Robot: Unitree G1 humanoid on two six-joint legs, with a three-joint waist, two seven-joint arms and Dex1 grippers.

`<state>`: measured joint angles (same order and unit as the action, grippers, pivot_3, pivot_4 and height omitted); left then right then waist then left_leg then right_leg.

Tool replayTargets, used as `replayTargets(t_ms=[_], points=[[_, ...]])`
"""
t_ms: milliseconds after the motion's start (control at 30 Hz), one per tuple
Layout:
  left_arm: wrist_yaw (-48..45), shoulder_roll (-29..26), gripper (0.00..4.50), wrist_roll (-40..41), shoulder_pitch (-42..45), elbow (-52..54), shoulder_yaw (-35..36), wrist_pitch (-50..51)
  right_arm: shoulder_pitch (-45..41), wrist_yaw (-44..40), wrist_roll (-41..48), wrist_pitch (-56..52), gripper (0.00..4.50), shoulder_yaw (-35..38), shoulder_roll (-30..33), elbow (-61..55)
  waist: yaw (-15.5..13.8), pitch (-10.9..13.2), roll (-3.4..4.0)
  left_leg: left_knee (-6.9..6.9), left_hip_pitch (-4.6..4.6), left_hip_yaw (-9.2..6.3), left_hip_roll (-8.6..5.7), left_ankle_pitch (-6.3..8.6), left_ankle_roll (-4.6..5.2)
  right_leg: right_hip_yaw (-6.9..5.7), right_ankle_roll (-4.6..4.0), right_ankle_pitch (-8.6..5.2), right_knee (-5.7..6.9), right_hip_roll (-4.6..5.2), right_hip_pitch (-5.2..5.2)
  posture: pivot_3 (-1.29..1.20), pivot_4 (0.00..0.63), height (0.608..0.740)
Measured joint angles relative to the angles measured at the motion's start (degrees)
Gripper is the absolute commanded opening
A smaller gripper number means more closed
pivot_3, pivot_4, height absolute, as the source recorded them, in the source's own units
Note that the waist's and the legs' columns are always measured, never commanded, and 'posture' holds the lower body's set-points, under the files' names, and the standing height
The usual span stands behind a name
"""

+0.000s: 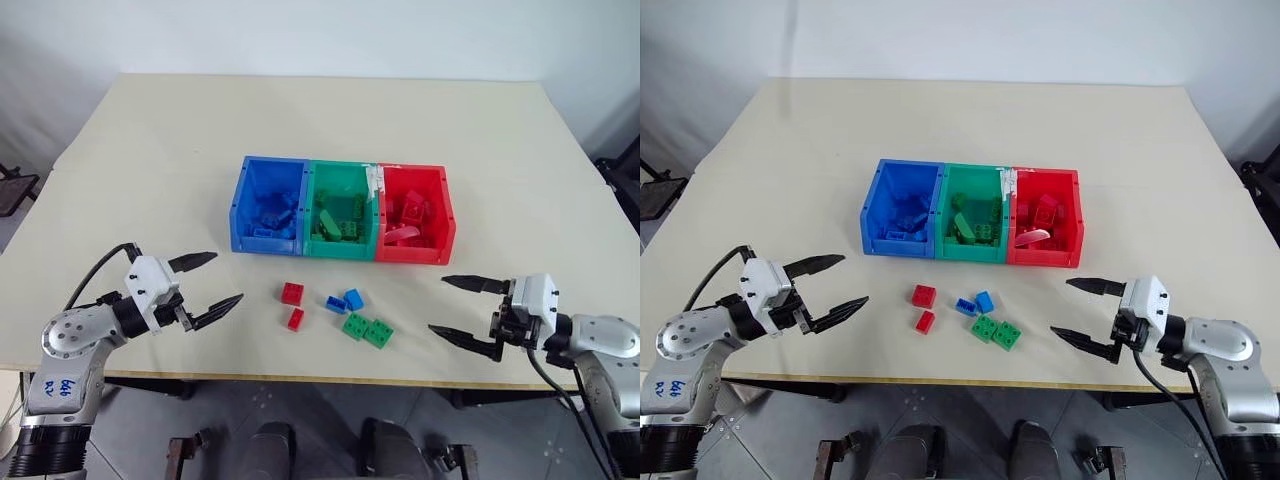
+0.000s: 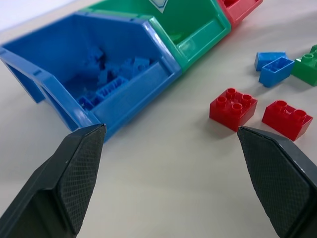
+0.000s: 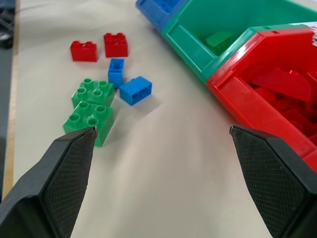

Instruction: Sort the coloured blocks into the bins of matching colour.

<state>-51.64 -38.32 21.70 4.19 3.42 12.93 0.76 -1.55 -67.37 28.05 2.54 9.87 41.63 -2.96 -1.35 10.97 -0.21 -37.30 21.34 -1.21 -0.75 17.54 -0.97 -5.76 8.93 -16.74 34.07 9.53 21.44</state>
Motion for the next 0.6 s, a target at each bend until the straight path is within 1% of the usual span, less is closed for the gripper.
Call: replayTargets(t_ms=[167, 233, 333, 400, 500, 600], points=[[-0.8, 0.0, 4.50, 0.4, 0.8, -0.1, -0.4, 0.2, -0.1, 0.9, -0.2, 0.0, 4.46, 0.0, -0.2, -1.2, 0.0, 0.0, 0.00, 0.00, -0.02, 0.02, 0.02, 0.02, 0.01, 0.01, 0.00, 0.00, 0.00, -0.01, 0.00, 0.00, 0.150, 0.740], [-2.7, -0.7, 4.50, 0.5, 1.0, 0.1, -0.9, 0.1, 0.4, 0.5, 0.1, -0.1, 4.46, 0.4, 0.2, -1.5, 0.0, 0.0, 0.00, -0.01, -0.02, 0.05, 0.02, 0.04, 0.02, 0.02, 0.00, 0.00, 0.00, -0.01, 0.00, 0.00, 0.150, 0.740], [-8.1, -2.7, 4.50, 1.2, -0.3, 3.1, -3.8, 0.4, 5.1, -1.5, 0.7, -0.6, 4.46, 4.3, 4.0, -1.7, -0.5, 0.0, 0.02, -0.03, 0.00, 0.08, 0.00, 0.14, 0.10, 0.06, 0.01, 0.01, -0.08, 0.00, -0.02, 0.00, 0.150, 0.740], [-10.8, -2.7, 4.50, 1.8, -0.4, 6.4, -7.0, 1.2, 7.2, -2.6, 1.0, -1.4, 4.46, 6.7, 6.0, -1.8, -0.4, 0.0, 0.02, -0.07, 0.00, 0.12, 0.02, 0.18, 0.12, 0.08, 0.03, 0.02, -0.12, 0.00, -0.04, 0.00, 0.150, 0.740], [-12.9, -1.6, 4.50, 3.3, 0.5, 10.8, -11.7, 2.9, 8.8, -4.0, 1.1, -1.9, 4.46, 7.4, 7.3, -3.1, -0.1, 0.0, 0.02, -0.06, -0.09, 0.19, 0.09, 0.19, 0.10, 0.13, 0.04, 0.02, -0.10, -0.06, -0.05, 0.00, 0.150, 0.740], [-13.5, -0.5, 4.50, 3.6, 1.8, 13.0, -14.6, 3.6, 9.4, -4.6, 1.1, -3.1, 4.46, 7.0, 7.3, -4.6, 0.1, 0.0, 0.03, -0.06, -0.15, 0.28, 0.16, 0.21, 0.07, 0.21, 0.03, 0.03, -0.09, -0.13, -0.04, 0.00, 0.150, 0.740]])
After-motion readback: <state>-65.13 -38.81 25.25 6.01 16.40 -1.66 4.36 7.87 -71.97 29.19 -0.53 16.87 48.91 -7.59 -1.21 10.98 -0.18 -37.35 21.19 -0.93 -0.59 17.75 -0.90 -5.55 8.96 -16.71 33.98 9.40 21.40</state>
